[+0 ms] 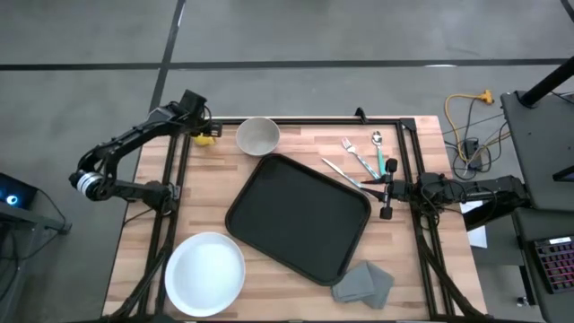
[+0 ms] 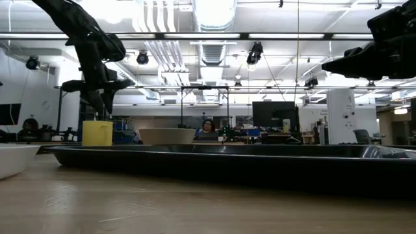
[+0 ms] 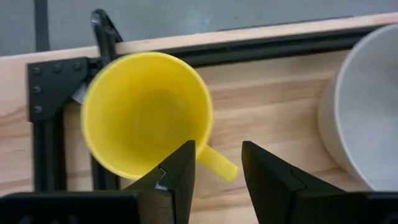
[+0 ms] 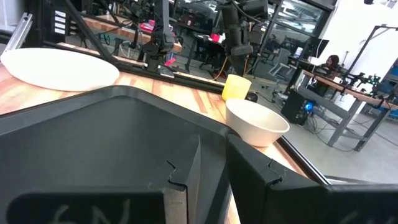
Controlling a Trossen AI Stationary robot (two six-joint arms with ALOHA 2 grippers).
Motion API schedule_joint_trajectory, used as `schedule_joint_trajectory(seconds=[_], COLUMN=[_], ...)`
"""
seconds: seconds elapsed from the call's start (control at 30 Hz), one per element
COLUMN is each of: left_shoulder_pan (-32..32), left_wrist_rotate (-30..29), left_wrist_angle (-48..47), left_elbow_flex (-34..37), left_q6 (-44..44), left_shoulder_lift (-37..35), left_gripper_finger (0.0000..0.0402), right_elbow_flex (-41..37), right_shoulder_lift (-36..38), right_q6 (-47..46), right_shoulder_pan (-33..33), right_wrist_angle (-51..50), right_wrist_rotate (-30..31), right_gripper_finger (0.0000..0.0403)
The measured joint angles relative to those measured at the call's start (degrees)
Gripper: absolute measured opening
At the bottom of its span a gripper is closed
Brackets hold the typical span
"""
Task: Set up tray
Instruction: Put the yellow mug on the top left of the black serving tray
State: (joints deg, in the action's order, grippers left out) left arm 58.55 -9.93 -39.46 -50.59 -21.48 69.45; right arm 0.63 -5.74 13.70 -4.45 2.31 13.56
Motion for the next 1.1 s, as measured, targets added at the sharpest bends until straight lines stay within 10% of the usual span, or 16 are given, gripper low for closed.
schedule_joint_trajectory(seconds=[1.1], left_shoulder_pan=[1.18], left_wrist_rotate=[-0.26], left_wrist_angle=[2.38], left_elbow_flex=[-1.05], left_q6=[-1.61], left_shoulder_lift=[11.32], left_gripper_finger=[0.0116], right_elbow_flex=[0.01], right_shoulder_lift=[0.02], right_q6=[-0.01], right_shoulder_pan=[-0.02], right_wrist_angle=[0.00], right_wrist_rotate=[0.02], right_gripper_finger=[0.0068])
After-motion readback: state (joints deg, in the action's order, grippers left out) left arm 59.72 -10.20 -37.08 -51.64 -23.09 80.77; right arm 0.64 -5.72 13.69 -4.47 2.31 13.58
